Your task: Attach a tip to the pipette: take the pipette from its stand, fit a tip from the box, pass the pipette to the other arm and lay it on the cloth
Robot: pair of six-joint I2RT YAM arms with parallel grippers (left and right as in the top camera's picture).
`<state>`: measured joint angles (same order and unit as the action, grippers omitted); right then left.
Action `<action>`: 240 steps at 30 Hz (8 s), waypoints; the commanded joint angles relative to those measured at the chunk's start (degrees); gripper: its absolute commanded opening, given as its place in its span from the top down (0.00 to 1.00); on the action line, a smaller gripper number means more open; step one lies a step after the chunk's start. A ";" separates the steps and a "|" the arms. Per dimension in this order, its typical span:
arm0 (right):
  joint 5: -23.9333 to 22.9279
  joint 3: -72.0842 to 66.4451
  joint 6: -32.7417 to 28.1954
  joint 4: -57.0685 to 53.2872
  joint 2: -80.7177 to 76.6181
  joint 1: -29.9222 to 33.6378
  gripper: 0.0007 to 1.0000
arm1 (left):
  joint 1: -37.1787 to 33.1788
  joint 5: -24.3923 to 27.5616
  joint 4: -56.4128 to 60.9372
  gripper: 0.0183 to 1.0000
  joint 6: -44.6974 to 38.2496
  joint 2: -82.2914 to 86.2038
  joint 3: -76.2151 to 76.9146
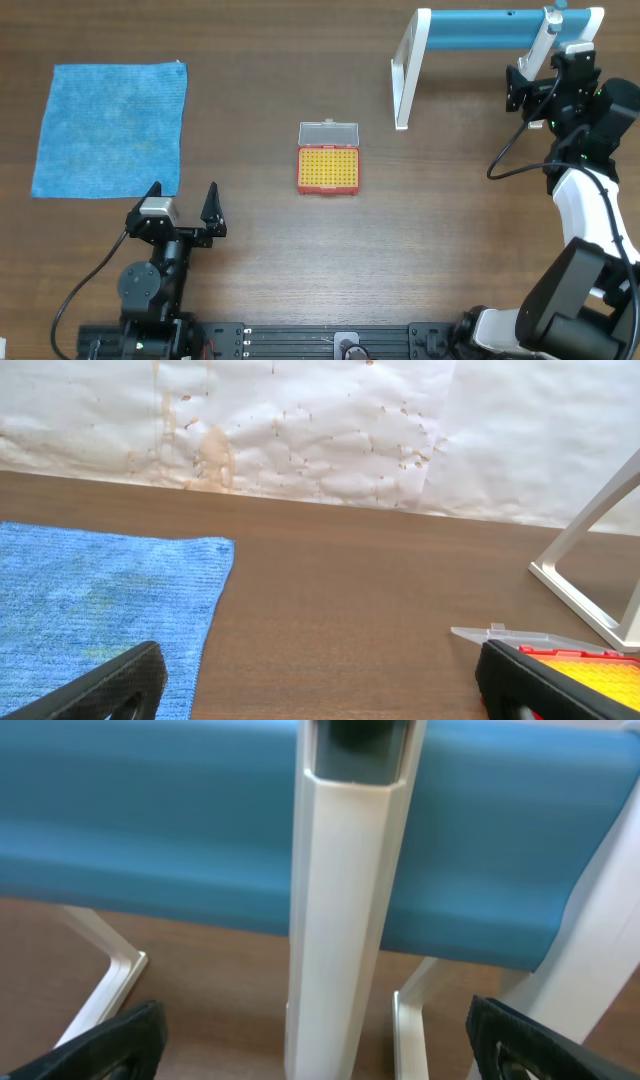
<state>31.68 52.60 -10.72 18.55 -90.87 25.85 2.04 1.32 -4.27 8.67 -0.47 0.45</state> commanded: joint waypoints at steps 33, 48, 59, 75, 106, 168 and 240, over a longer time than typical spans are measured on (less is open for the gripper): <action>-1.66 1.05 9.66 7.32 -3.98 -1.68 0.68 | -0.04 -0.63 -0.33 0.00 -0.57 0.26 -0.13; -1.60 1.05 9.66 7.32 -3.56 -1.68 0.92 | -0.04 -0.63 -0.33 0.00 -0.57 0.26 -0.13; 0.61 1.05 9.79 7.02 8.33 -1.68 0.92 | -0.04 -0.63 -0.33 0.00 -0.57 0.26 -0.13; 17.11 -13.84 20.96 22.47 18.58 -38.93 0.92 | -0.04 -0.63 -0.33 0.00 -0.55 0.26 -0.13; 5.75 -27.08 19.17 56.61 -4.83 -45.55 0.92 | -0.04 -0.63 -0.33 0.00 -0.57 0.26 -0.13; 8.02 -25.59 12.94 51.10 -8.37 -46.47 0.92 | -0.04 -0.63 -0.33 0.00 -0.57 0.26 -0.13; 21.62 -8.11 25.70 -0.81 28.28 -45.38 0.93 | -0.09 1.99 -0.22 0.00 1.14 0.24 -0.13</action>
<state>52.03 44.21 14.92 18.81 -63.18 -19.77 2.04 1.32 -4.27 8.67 -0.47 0.45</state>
